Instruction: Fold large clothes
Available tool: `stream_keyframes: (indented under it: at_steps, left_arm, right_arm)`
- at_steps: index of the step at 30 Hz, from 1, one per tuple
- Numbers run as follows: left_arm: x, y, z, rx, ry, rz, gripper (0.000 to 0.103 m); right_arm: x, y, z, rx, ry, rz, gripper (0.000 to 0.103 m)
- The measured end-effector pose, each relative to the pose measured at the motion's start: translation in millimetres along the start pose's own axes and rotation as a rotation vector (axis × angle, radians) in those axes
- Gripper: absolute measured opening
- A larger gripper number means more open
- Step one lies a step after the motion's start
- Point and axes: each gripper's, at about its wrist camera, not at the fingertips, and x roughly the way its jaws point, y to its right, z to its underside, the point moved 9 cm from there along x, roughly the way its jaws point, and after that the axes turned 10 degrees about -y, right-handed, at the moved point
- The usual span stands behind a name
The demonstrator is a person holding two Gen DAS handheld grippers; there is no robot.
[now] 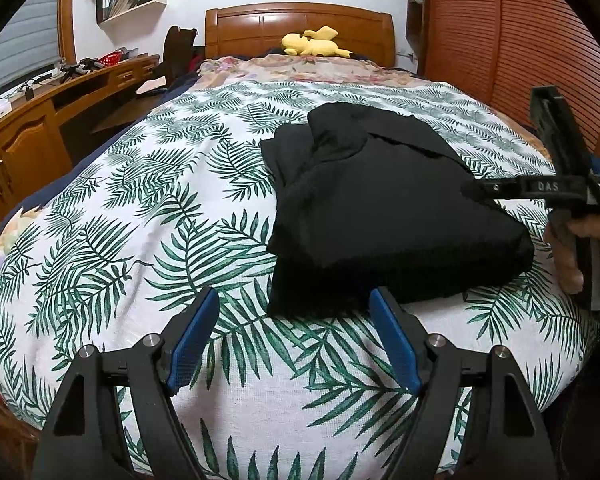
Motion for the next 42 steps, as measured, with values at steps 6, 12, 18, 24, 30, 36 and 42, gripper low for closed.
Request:
stream_keyframes:
  at_steps: [6, 12, 18, 24, 30, 36, 42]
  left_arm:
    - [1, 2, 0, 0.004, -0.005, -0.002, 0.078]
    - [2, 4, 0, 0.001, -0.008, 0.005, 0.078]
    - [5, 3, -1, 0.009, -0.011, 0.015, 0.063]
    - [6, -9, -1, -0.013, -0.009, 0.003, 0.055]
    - [10, -16, -3, -0.033, -0.008, 0.011, 0.055]
    - [12, -16, -5, -0.035, 0.0, 0.025, 0.055]
    - [12, -17, -6, -0.023, 0.004, 0.046, 0.055]
  right_arm:
    - [15, 3, -5, 0.04, -0.029, -0.048, 0.077]
    - [10, -3, -8, 0.001, -0.025, -0.068, 0.045]
    - [-1, -13, 8, -0.041, -0.039, -0.07, 0.041]
    - [-21, -29, 31, -0.102, -0.043, -0.027, 0.042]
    - [-25, -14, 25, -0.051, -0.047, -0.072, 0.048]
    - [-28, -6, 27, -0.037, -0.076, -0.087, 0.053]
    - [-46, 14, 32, 0.021, -0.056, -0.038, 0.076]
